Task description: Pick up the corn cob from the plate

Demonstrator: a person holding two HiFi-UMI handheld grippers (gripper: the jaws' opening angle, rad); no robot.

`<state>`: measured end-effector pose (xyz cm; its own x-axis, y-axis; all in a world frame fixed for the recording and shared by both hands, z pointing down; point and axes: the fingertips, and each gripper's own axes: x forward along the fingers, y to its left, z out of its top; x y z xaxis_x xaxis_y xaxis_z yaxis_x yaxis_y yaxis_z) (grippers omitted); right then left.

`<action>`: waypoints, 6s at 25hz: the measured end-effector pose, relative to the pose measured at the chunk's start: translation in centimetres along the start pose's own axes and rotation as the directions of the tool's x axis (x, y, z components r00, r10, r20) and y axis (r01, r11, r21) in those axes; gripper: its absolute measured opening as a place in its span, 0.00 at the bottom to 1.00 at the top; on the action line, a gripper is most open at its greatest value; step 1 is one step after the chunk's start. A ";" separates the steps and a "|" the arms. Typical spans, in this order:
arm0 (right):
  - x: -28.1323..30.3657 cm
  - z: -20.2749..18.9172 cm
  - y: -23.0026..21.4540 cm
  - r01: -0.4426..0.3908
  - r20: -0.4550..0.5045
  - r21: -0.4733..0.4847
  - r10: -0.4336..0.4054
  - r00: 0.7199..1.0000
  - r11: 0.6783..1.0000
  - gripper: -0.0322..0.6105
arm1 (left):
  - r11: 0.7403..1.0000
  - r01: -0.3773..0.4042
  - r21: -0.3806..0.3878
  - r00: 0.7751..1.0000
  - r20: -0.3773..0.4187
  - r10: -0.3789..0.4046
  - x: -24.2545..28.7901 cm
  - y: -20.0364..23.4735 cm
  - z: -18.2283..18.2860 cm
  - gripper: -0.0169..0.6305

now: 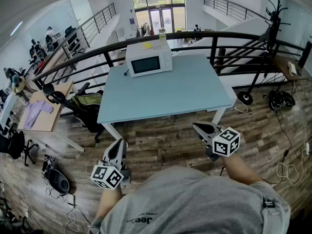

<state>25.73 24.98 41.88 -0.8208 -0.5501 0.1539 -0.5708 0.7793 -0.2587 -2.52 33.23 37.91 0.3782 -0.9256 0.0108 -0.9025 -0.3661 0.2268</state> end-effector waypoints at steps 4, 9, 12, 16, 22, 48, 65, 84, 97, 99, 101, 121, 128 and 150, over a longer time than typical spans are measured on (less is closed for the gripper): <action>-0.9 0.4 -0.5 -0.006 -0.001 -0.007 0.006 1.000 1.000 0.06 | 1.000 -0.011 0.003 1.000 0.000 0.011 0.6 -1.1 0.1 0.04; -2.1 0.5 -1.3 -0.025 -0.001 -0.009 0.025 1.000 1.000 0.06 | 1.000 -0.023 0.004 1.000 0.004 0.023 1.1 -2.8 -0.1 0.04; -3.2 0.4 -2.0 -0.033 0.003 0.001 0.033 0.999 0.999 0.06 | 0.999 -0.033 0.006 0.999 0.001 0.033 1.4 -4.1 -0.4 0.04; -4.3 0.3 -2.9 -0.043 0.012 0.034 0.042 0.999 0.999 0.06 | 0.999 -0.050 0.005 0.999 -0.009 0.050 1.7 -5.7 -1.0 0.04; -5.8 0.0 -4.0 -0.060 0.022 0.051 0.059 0.998 0.997 0.06 | 0.998 -0.060 -0.003 0.998 -0.031 0.060 2.7 -7.9 -1.9 0.04; 17.2 2.7 -3.9 0.035 0.006 0.090 -0.036 0.999 0.995 0.06 | 0.995 0.090 -0.034 0.995 -0.050 -0.092 10.1 15.0 0.7 0.04; 34.0 6.1 -3.6 0.075 -0.015 0.105 -0.074 0.997 0.992 0.06 | 0.994 0.094 -0.063 0.994 -0.042 -0.097 12.9 32.3 4.0 0.04; 42.1 9.8 -23.3 -0.104 0.005 0.172 0.104 0.995 0.980 0.06 | 0.988 -0.151 -0.038 0.987 -0.052 0.149 27.8 33.7 3.8 0.04; 49.1 15.1 -39.3 -0.075 -0.097 0.076 0.082 0.992 0.994 0.06 | 0.982 -0.190 -0.017 0.974 -0.128 0.186 45.2 34.8 5.0 0.04; 51.0 16.4 -40.3 -0.068 -0.105 0.044 0.072 0.992 0.997 0.10 | 0.984 -0.178 -0.006 0.976 -0.125 0.176 47.0 35.9 5.7 0.04; 53.1 17.7 -41.2 -0.054 -0.116 0.011 0.055 0.992 0.998 0.17 | 0.988 -0.156 -0.001 0.981 -0.120 0.154 48.8 37.3 6.3 0.04; 73.6 19.0 -51.4 0.187 -0.325 -0.252 -0.265 0.908 0.950 0.53 | 0.997 0.066 0.033 0.993 -0.099 -0.062 69.0 50.1 7.9 0.04; 77.8 16.5 -51.5 0.140 -0.457 -0.240 -0.239 0.857 0.961 0.55 | 0.997 0.076 0.033 0.994 -0.076 -0.073 71.5 52.7 7.2 0.04; 79.3 14.1 -52.1 0.090 -0.572 -0.227 -0.208 0.793 0.970 0.50 | 0.997 0.077 -0.016 0.990 -0.119 -0.078 72.5 54.6 3.8 0.04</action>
<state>-9.30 -63.46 54.13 -0.5456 -0.4264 0.7215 -0.6327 0.7741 -0.0210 -25.15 -54.26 47.36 0.4693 -0.8762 0.1094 -0.8675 -0.4344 0.2423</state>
